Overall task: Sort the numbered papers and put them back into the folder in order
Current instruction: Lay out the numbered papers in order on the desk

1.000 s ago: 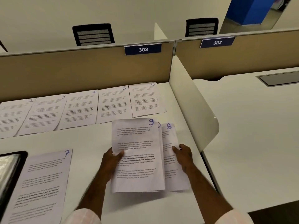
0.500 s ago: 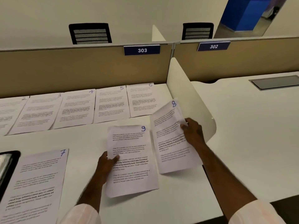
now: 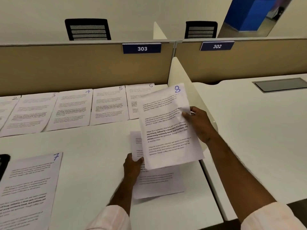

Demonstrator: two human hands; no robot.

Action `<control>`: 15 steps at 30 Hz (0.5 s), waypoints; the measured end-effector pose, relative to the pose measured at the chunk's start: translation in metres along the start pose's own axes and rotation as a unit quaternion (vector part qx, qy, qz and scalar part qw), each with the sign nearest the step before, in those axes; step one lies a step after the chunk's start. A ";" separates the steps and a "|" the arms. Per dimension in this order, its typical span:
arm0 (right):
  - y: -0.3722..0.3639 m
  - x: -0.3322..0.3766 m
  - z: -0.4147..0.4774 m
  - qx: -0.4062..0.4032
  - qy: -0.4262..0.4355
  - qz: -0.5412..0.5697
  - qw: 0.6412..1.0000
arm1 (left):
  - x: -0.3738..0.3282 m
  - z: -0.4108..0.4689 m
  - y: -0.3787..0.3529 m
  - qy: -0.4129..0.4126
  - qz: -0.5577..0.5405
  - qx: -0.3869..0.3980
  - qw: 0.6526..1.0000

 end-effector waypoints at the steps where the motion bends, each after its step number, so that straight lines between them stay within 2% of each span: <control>1: -0.001 -0.005 0.000 0.005 -0.010 0.017 1.000 | -0.002 -0.003 -0.003 -0.002 0.008 0.001 1.000; 5: -0.010 -0.026 -0.002 0.026 -0.048 0.073 0.996 | -0.011 -0.010 0.000 -0.005 0.012 -0.001 1.000; 8: -0.025 -0.039 -0.008 0.040 -0.070 0.093 0.992 | -0.021 -0.006 0.024 -0.009 0.008 -0.062 0.998; 9: -0.031 -0.044 -0.010 0.046 -0.078 0.092 0.992 | -0.023 -0.004 0.030 0.000 -0.025 -0.068 0.997; 12: -0.055 -0.057 -0.015 0.070 -0.092 0.084 0.990 | -0.030 -0.012 0.042 0.052 -0.217 -0.019 0.975; 15: -0.078 -0.070 -0.018 0.087 -0.106 0.080 0.987 | -0.038 -0.023 0.057 0.051 -0.222 0.027 0.973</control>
Point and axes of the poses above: each hand's wrist, its own z-axis towards the middle knuckle, its own y-axis out of the back of the hand, x = y × z, the point moved 7 cm from there along z, towards the middle knuckle, and after that the axes turned 3 degrees about -z, right-handed, at the moved point
